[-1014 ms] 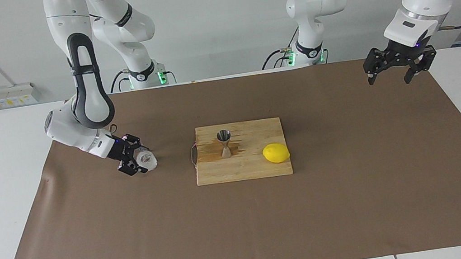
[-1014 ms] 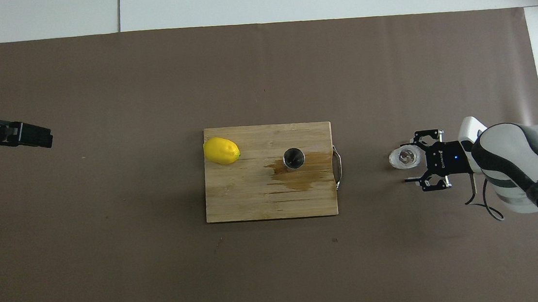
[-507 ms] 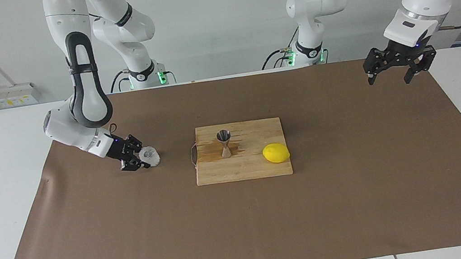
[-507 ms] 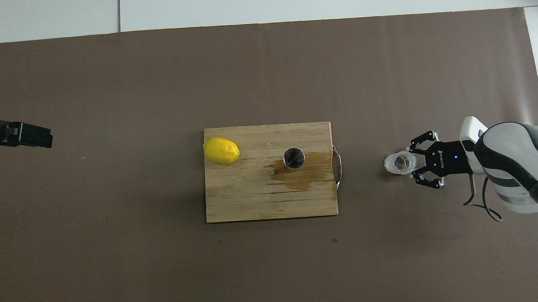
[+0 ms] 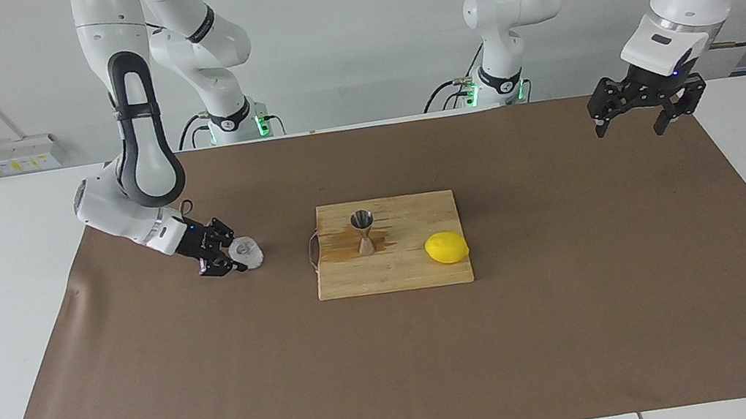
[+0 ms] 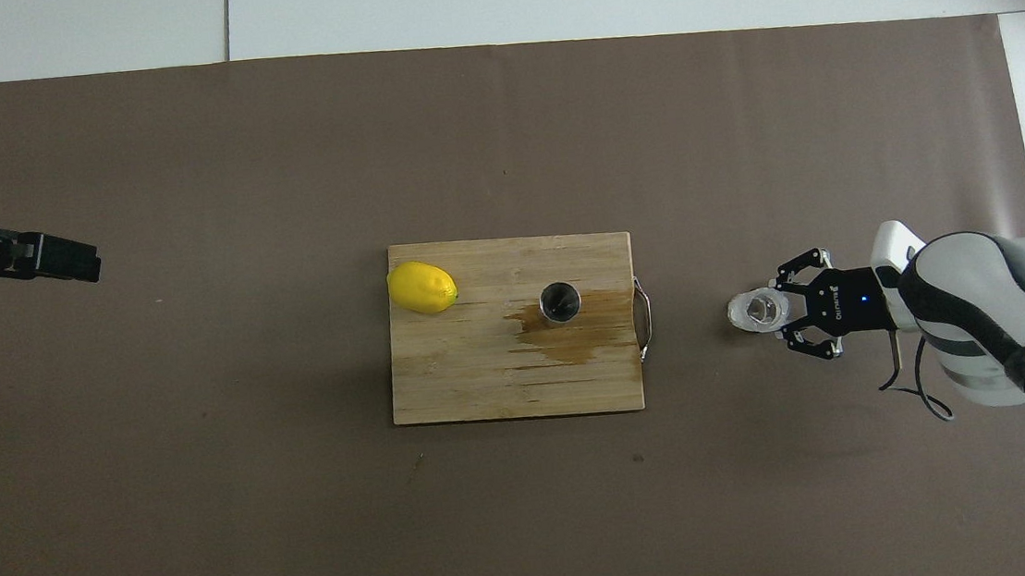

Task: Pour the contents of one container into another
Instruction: 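Close the right gripper on the white cup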

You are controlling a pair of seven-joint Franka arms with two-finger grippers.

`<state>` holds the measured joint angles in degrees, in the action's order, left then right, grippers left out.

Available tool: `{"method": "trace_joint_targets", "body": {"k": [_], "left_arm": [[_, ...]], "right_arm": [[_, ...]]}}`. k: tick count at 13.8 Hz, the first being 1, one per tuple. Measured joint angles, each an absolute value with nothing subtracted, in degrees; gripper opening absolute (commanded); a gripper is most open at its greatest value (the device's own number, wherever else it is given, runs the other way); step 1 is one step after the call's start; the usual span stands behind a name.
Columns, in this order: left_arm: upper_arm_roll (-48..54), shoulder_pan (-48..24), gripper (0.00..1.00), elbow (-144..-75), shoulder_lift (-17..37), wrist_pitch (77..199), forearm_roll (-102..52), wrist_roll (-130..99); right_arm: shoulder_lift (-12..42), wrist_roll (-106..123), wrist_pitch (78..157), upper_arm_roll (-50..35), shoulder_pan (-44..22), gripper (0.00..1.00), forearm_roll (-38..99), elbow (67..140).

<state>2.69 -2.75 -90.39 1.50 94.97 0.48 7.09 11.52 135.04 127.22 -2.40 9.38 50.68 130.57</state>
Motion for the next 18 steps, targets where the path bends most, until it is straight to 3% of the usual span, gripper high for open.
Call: {"method": "trace_joint_targets", "body": {"k": [2,13,16,17,18], "left_arm": [[2.69,-2.75,1.0,-90.39,1.5,94.97,0.48,7.09],[2.69,-2.75,1.0,-90.39,1.5,94.96,0.48,7.09],[2.69,-2.75,1.0,-90.39,1.5,94.96,0.48,7.09],[2.69,-2.75,1.0,-90.39,1.5,94.96,0.48,7.09],[2.69,-2.75,1.0,-90.39,1.5,94.96,0.48,7.09]], "right_arm": [[11.42,134.52,127.22,-2.42,8.52,0.55,50.7,130.57],[11.3,132.61,127.5,-2.42,7.02,0.66,50.71,130.57],[11.3,132.56,127.77,-2.42,6.46,0.65,50.71,130.58],[11.3,132.56,127.8,-2.42,6.39,0.61,50.71,130.58],[11.3,132.55,127.81,-2.42,6.38,0.49,50.71,130.58]]}}
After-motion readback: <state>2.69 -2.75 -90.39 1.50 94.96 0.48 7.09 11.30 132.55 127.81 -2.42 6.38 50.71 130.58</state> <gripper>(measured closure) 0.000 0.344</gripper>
